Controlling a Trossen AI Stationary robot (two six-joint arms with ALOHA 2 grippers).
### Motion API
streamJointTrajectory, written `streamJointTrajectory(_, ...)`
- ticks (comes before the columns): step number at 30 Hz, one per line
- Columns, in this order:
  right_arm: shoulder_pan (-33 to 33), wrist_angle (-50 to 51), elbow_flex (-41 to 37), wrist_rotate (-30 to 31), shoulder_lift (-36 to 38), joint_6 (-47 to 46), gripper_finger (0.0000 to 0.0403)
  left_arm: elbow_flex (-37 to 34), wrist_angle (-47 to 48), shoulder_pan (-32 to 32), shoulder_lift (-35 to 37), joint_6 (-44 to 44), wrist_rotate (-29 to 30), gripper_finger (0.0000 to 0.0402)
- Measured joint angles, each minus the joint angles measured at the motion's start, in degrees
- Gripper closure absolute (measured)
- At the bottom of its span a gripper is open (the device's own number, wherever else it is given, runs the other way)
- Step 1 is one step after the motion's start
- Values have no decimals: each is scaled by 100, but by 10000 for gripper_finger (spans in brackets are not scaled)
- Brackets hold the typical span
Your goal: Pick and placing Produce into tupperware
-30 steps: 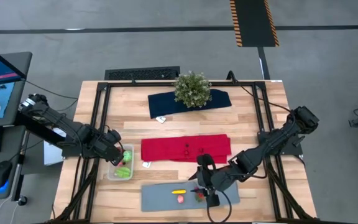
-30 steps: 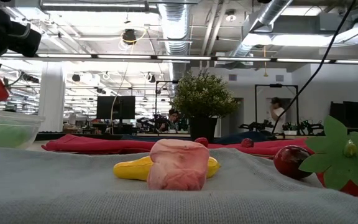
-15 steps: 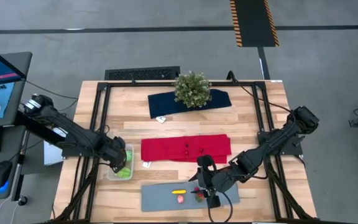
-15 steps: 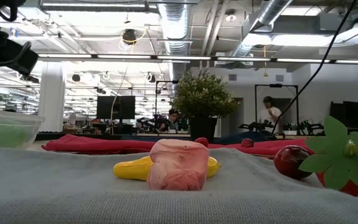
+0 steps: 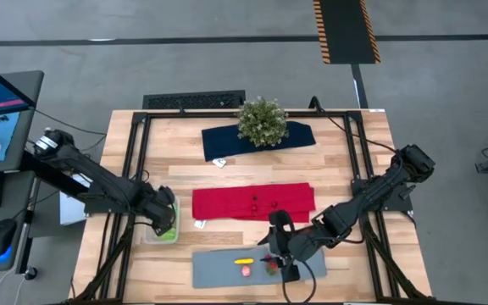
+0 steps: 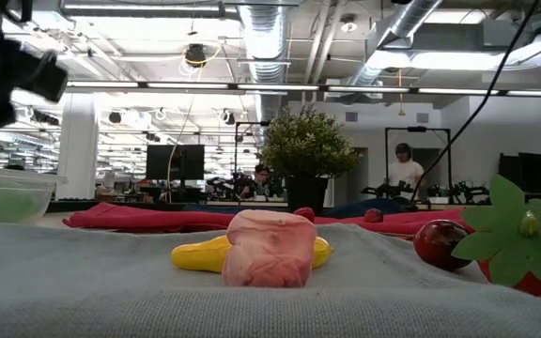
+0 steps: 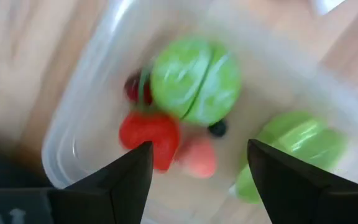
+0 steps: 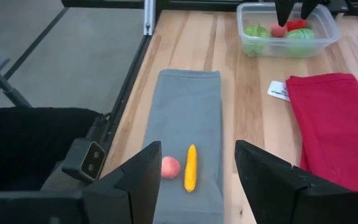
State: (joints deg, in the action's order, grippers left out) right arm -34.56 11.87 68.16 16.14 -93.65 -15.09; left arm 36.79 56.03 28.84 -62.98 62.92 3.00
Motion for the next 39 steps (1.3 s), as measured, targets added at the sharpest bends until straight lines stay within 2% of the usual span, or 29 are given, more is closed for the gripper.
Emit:
streamJointTrajectory(4,128,242,2,66,-1,-299,177,428,19,-2,188,-313,419,152)
streamJointTrajectory(7,217,799,2,69,-25,-816,177,807,-156,1,264,-581,897,152)
streamJointTrajectory(10,262,1266,-61,167,-63,-1319,177,1090,-606,16,269,-1100,1287,152)
streamJointTrajectory(13,257,1265,-297,180,-61,-1979,177,1207,-1367,33,266,-1807,1508,152)
streamJointTrajectory(18,171,1585,-518,191,-55,-3170,177,1209,-2793,45,260,-3038,1573,152)
streamJointTrajectory(24,-47,1631,-769,206,-59,-3947,177,1209,-4009,150,199,-4065,2089,152)
streamJointTrajectory(28,-216,1553,-812,234,-59,-4357,177,1209,-4659,197,-8,-4654,2188,152)
streamJointTrajectory(32,-383,1387,-887,349,-72,-4657,177,1209,-4914,197,-255,-4941,2171,152)
streamJointTrajectory(39,-446,697,-929,304,-697,-4650,184,1205,-5117,231,-587,-5016,2127,152)
